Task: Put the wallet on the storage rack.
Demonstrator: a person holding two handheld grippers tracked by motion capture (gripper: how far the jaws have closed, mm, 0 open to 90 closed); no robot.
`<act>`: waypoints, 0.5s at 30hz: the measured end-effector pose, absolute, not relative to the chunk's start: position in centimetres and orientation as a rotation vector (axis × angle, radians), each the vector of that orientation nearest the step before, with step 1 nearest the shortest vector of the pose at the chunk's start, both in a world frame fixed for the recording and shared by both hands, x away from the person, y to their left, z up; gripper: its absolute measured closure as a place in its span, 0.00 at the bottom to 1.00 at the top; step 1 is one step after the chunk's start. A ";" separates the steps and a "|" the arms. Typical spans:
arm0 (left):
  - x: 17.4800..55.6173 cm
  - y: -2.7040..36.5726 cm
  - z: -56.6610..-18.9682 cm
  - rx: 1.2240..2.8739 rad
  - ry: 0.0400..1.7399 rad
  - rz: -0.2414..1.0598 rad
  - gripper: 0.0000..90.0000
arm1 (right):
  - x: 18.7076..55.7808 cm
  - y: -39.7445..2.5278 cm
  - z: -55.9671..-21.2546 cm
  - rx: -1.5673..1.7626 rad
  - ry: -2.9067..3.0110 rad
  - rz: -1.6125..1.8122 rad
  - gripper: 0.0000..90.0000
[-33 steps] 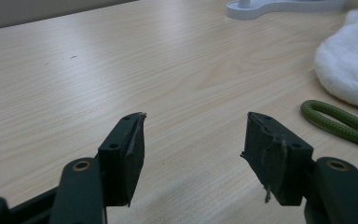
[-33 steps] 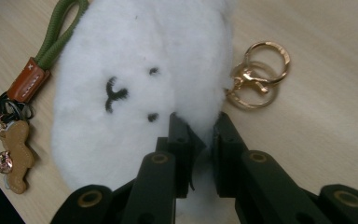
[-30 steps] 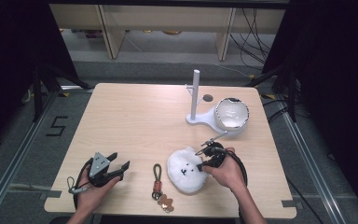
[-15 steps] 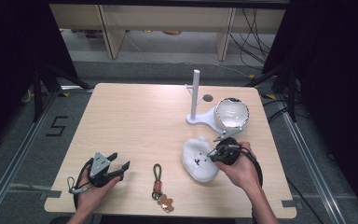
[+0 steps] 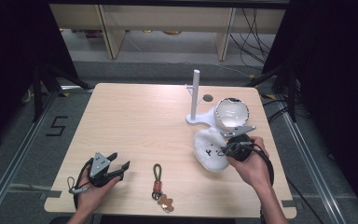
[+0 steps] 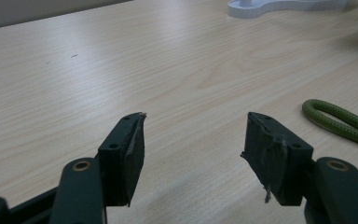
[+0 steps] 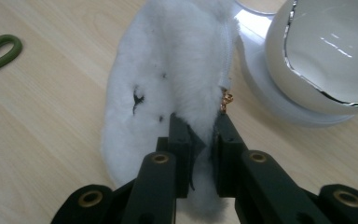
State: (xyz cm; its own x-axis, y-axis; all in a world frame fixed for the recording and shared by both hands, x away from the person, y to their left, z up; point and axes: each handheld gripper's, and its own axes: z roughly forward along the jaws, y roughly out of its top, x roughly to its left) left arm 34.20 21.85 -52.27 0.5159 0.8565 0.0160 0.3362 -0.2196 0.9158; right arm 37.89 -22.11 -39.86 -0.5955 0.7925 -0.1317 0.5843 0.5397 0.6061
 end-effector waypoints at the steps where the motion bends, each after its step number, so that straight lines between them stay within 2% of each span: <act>1: 34.2 21.9 -52.3 1.787 0.997 0.671 0.42 | 37.9 -22.2 -39.7 1.142 2.376 0.730 0.90; 15: 34.3 21.8 -52.3 1.787 1.003 0.668 0.42 | 38.4 -24.2 -38.1 1.150 2.298 0.709 0.90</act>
State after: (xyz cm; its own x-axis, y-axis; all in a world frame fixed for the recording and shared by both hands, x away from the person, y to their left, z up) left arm 34.26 21.84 -52.28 0.5148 0.8572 0.0110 0.3400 -0.2160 0.9153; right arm 38.44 -24.18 -38.11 -0.5373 0.8243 -0.1782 0.5808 0.5149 0.6306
